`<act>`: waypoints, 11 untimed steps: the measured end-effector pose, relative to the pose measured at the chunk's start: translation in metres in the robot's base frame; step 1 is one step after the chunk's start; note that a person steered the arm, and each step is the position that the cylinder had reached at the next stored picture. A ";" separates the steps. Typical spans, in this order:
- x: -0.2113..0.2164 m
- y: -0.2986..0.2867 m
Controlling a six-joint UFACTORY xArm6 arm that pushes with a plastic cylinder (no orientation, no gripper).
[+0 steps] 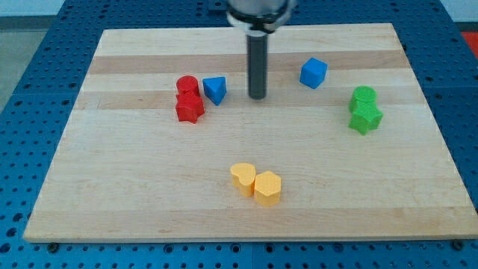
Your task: Push blue cube a bit left
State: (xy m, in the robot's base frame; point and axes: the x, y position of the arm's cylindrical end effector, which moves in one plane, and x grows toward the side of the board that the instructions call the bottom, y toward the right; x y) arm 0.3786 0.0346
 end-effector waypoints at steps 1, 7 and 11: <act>0.000 0.052; -0.058 0.140; -0.025 0.076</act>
